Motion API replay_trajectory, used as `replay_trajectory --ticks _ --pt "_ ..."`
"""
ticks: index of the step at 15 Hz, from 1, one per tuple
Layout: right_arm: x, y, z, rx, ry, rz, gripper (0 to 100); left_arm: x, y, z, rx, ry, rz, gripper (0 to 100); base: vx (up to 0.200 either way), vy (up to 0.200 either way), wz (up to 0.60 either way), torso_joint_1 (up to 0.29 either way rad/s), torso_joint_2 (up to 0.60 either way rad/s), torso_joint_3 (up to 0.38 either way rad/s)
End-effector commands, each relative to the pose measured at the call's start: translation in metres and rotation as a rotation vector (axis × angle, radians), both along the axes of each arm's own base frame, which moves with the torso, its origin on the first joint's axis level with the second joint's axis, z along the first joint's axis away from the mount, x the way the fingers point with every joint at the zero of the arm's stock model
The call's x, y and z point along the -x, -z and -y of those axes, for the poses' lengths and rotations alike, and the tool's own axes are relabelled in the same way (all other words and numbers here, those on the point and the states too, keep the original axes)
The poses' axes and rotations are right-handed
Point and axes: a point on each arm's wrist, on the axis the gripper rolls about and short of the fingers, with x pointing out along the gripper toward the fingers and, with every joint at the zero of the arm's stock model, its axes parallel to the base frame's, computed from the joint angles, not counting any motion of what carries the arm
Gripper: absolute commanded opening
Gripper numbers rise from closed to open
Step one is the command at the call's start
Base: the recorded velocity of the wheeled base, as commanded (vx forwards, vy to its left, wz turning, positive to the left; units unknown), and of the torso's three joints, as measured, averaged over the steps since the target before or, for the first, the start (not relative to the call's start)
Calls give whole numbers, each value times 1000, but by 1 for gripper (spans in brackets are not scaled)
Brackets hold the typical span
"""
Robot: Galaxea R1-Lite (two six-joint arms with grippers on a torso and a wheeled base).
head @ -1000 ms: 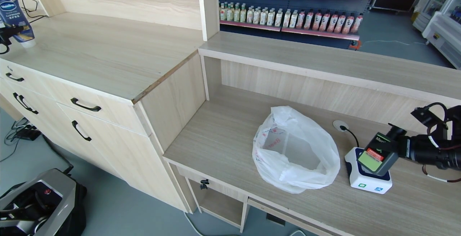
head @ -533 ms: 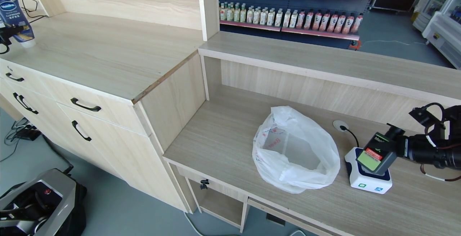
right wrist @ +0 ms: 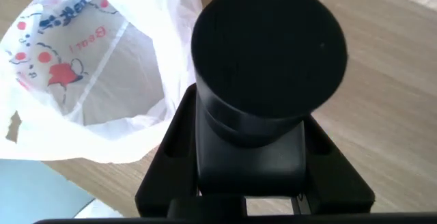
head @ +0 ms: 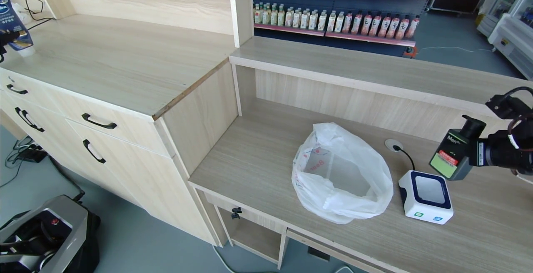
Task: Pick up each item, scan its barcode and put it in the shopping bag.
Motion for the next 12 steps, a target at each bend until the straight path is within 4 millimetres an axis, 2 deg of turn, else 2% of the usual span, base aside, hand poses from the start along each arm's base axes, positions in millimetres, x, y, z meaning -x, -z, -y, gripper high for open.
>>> replay_trajectory --ticks 1,3,4,8,12 --pt "47 -46 -52 185 56 166 0 0 0 0 0 0 1 100 0 0 0 0 0 0" --pt "58 -47 -74 189 -15 194 0 0 0 0 0 0 1 100 0 0 0 0 0 0" --pt "61 -45 -84 210 7 221 0 0 0 0 0 0 1 100 0 0 0 0 0 0" --pt "59 -42 -111 250 54 276 0 0 0 0 0 0 -1 100 0 0 0 0 0 0" --pt "52 -38 -116 250 40 267 0 0 0 0 0 0 1 100 0 0 600 -1 4 5"
